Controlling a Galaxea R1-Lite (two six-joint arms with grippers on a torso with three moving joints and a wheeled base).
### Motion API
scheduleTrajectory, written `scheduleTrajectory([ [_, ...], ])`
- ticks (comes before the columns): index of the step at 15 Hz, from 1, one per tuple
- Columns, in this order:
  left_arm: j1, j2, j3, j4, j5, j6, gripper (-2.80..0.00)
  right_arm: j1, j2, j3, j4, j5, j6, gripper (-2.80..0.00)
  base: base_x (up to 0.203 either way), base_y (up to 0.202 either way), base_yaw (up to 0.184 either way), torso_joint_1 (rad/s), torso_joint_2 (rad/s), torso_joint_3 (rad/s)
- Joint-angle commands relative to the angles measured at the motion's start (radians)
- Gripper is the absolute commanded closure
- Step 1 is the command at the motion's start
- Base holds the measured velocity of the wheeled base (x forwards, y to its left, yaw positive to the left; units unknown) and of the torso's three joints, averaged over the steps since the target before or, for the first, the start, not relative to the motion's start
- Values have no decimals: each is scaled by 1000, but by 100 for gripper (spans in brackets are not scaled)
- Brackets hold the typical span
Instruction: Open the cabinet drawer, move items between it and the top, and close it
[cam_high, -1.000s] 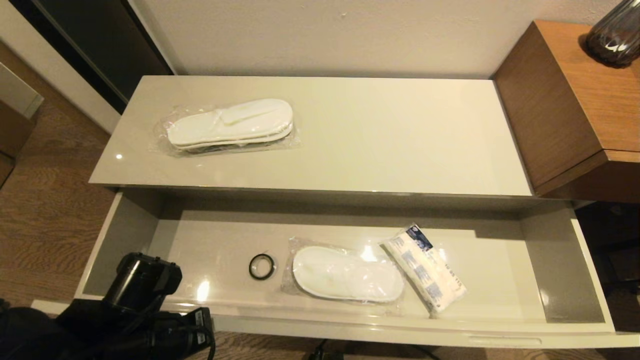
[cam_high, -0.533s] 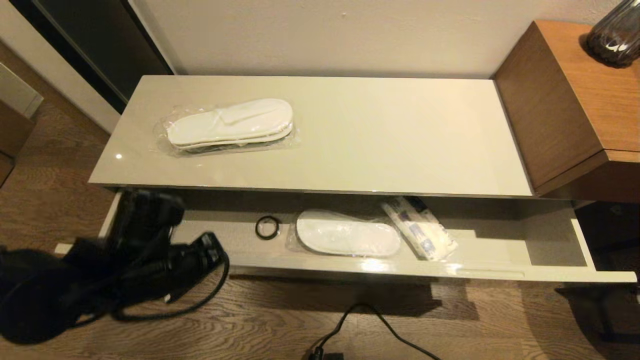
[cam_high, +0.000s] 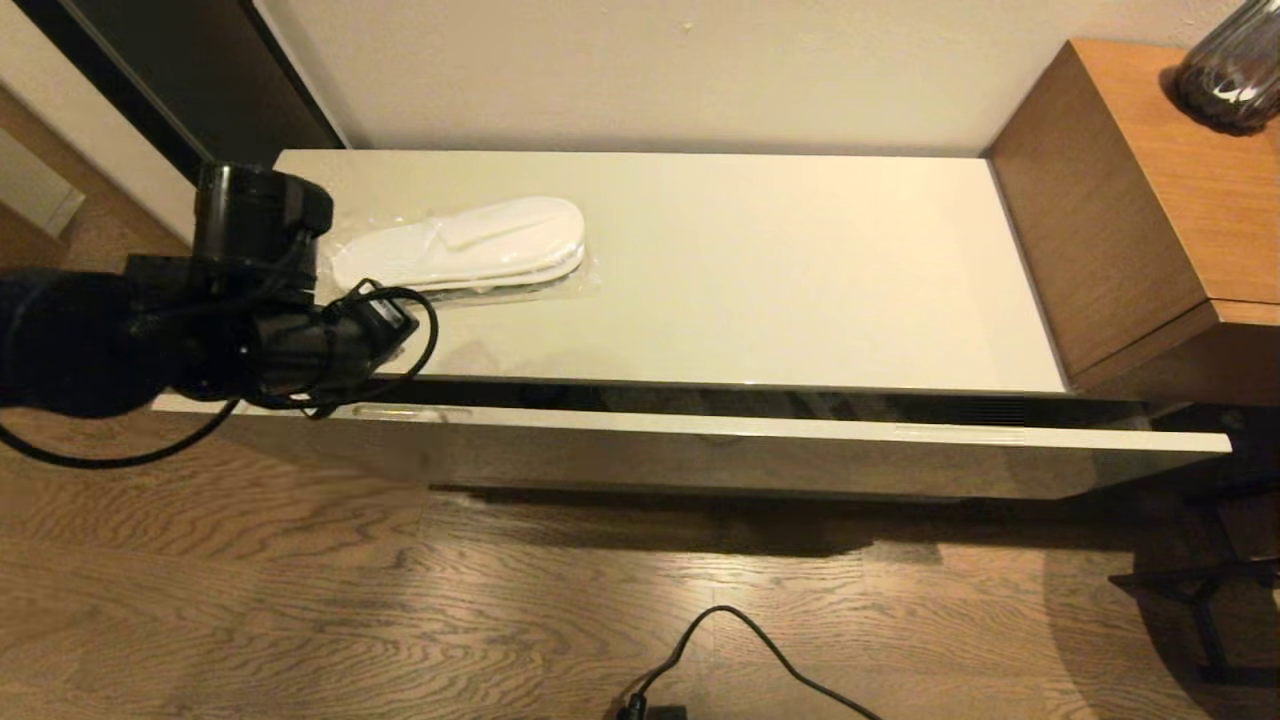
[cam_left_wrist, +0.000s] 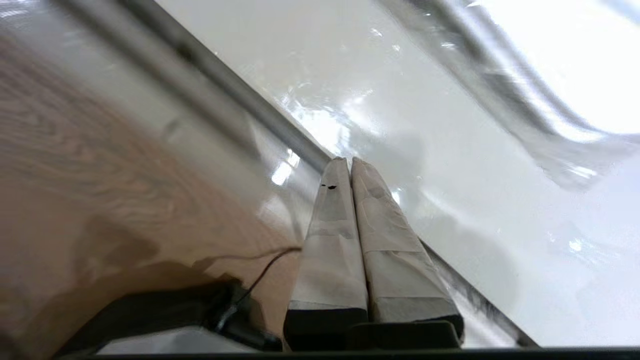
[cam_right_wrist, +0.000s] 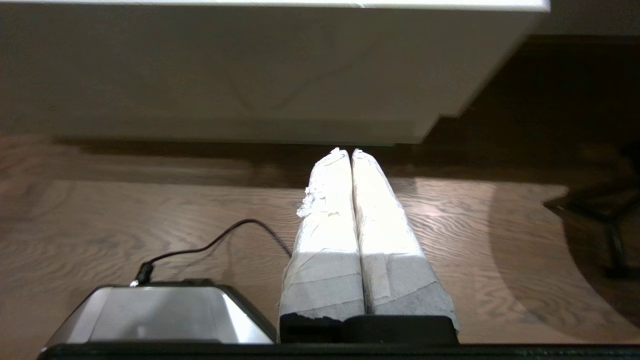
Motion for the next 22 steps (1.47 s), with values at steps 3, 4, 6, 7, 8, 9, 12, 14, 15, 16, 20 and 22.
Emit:
scheduleTrajectory([
  [3, 15, -267, -42, 192, -47, 0, 0, 0, 0, 0, 0, 1, 0, 0, 0, 0, 0, 0, 0, 0],
  [4, 15, -369, -37, 262, -78, 8, 0, 0, 0, 0, 0, 1, 0, 0, 0, 0, 0, 0, 0, 0],
  [6, 15, -575, -23, 433, -134, 38, 0, 0, 0, 0, 0, 1, 0, 0, 0, 0, 0, 0, 0, 0],
  [7, 15, -674, -7, 523, -155, 61, 0, 0, 0, 0, 0, 1, 0, 0, 0, 0, 0, 0, 0, 0],
  [8, 15, -775, 18, 602, -172, 87, 0, 0, 0, 2, 0, 1, 0, 0, 0, 0, 0, 0, 0, 0],
  [9, 15, -852, 45, 680, -189, 112, 0, 0, 0, 2, 0, 1, 0, 0, 0, 0, 0, 0, 0, 0],
  [12, 27, -1009, 129, 831, -212, 149, 0, 0, 0, 2, 0, 1, 0, 0, 0, 0, 0, 0, 0, 0],
  [14, 41, -1121, 185, 894, -217, 155, 0, 0, 0, 1, 0, 1, 0, 0, 0, 0, 0, 0, 0, 0],
  [15, 53, -1168, 216, 913, -215, 159, 0, 0, 0, 0, 0, 1, 0, 0, 0, 0, 0, 0, 0, 0],
  [16, 66, -1240, 241, 933, -213, 164, 0, 0, 0, 0, 0, 1, 0, 0, 0, 0, 0, 0, 0, 0],
  [20, 218, -1487, 322, 1030, -206, 336, 0, 0, 0, 0, 0, 1, 0, 0, 0, 0, 0, 0, 0, 0],
  [22, 286, -1569, 373, 1040, -209, 448, 0, 0, 0, 0, 0, 1, 0, 0, 0, 0, 0, 0, 0, 0],
])
